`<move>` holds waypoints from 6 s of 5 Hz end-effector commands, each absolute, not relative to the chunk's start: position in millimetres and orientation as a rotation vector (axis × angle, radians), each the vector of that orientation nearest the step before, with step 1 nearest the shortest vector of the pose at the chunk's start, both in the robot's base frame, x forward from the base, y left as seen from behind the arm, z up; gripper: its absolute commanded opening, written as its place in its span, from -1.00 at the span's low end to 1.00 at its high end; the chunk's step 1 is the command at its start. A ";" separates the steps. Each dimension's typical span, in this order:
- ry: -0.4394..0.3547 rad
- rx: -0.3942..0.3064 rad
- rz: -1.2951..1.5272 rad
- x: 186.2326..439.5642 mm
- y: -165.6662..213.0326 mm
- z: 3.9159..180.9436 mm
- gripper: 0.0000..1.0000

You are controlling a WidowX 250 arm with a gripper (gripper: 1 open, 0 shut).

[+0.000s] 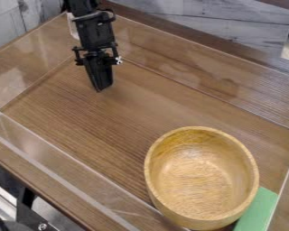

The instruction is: Remove the green block from inside the brown bowl and put it on the table

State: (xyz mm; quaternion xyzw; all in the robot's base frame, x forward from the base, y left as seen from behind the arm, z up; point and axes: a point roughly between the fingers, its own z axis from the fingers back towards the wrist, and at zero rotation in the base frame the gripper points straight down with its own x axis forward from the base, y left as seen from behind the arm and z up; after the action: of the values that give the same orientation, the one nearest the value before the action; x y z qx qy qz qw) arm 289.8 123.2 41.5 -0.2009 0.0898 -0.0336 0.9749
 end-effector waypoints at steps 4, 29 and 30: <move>0.161 -0.387 -0.095 301.4 122.4 58.4 -1.00; 0.235 -0.493 -0.415 339.9 22.1 83.6 -1.00; 0.234 -0.502 -0.430 339.9 21.6 84.1 -1.00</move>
State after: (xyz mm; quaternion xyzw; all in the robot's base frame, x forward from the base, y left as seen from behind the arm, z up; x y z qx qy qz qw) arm 330.2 22.3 67.7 -0.2557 0.1435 -0.1971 0.9355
